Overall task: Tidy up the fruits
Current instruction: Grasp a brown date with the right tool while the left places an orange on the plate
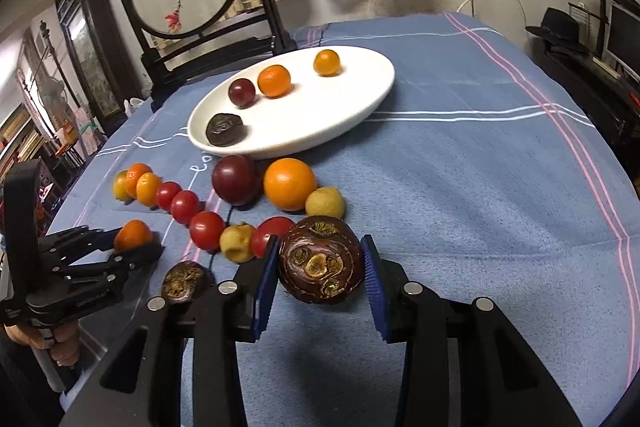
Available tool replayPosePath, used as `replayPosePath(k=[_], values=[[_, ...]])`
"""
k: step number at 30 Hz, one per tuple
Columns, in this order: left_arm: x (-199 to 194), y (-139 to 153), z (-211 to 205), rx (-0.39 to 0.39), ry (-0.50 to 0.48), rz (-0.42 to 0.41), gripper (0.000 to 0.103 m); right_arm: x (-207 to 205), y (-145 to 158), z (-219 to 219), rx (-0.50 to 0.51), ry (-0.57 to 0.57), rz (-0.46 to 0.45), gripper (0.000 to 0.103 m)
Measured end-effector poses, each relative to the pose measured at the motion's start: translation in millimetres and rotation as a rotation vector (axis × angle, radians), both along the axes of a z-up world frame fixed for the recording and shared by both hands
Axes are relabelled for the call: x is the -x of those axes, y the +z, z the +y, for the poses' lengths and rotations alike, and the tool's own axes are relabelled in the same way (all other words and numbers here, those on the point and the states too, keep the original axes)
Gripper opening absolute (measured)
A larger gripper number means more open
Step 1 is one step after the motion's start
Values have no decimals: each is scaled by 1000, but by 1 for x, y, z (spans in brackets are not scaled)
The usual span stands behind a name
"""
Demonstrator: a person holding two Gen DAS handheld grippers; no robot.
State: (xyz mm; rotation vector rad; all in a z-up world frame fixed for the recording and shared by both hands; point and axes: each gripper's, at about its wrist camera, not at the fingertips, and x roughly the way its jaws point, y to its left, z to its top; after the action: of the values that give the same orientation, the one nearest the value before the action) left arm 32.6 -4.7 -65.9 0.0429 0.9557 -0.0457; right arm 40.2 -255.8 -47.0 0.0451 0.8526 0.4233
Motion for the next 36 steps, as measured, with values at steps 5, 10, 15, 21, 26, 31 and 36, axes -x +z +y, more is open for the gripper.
replayPosePath(k=[5, 10, 15, 21, 26, 31, 36], values=[[3, 7, -2, 13, 13, -6, 42, 1, 3, -3, -16, -11, -18, 41], [-2, 41, -7, 13, -4, -70, 42, 8, 22, -2, -48, -18, -70, 41], [-29, 74, -8, 23, 8, -128, 42, 6, 59, 19, -47, 41, -135, 40], [-83, 85, -1, 45, 88, -132, 42, -27, 85, 57, -24, 78, -195, 40], [-121, 71, 4, 33, 133, -92, 42, -62, 57, 72, -5, 49, -148, 41], [-150, 54, 3, 28, 139, -51, 42, -87, 31, 66, -9, 33, -47, 41], [-171, 35, 0, 22, 153, -10, 43, -100, 17, 63, -8, 21, 5, 42]])
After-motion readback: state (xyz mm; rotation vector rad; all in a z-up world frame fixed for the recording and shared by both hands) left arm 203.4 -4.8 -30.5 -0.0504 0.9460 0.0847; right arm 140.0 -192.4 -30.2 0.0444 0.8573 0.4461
